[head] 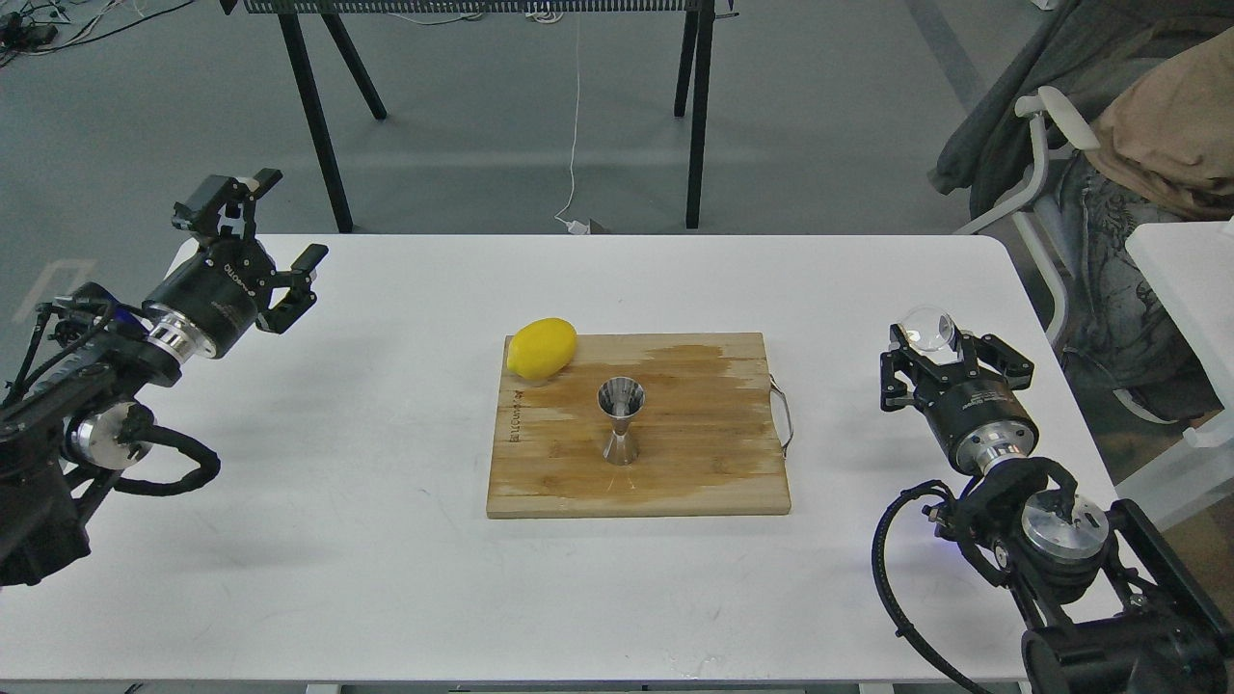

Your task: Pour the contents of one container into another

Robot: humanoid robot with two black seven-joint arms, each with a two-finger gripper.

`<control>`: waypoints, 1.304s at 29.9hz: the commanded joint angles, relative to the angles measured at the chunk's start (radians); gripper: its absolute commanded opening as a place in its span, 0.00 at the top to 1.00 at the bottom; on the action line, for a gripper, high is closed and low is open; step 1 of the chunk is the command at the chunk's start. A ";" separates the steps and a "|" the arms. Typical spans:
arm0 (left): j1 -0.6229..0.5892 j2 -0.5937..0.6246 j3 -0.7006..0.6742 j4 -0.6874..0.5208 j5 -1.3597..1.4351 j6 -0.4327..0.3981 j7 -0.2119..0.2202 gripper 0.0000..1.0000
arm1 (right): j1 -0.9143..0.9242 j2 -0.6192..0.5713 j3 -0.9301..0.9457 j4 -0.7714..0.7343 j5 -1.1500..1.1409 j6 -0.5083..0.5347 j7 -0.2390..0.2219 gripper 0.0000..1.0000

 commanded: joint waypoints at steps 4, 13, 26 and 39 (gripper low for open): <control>0.000 0.002 0.000 0.000 0.000 0.000 0.000 0.01 | 0.007 0.002 0.031 -0.079 0.035 -0.011 -0.004 0.55; 0.000 0.004 0.000 0.000 0.000 0.000 0.000 0.01 | 0.030 0.002 0.029 -0.207 0.063 -0.012 -0.004 0.55; -0.004 0.005 0.000 0.000 0.000 0.000 0.000 0.01 | 0.030 0.003 0.015 -0.208 0.063 -0.014 -0.004 0.49; -0.001 0.007 0.000 0.000 0.000 0.000 0.000 0.01 | 0.030 0.009 0.008 -0.202 0.063 -0.014 -0.004 0.44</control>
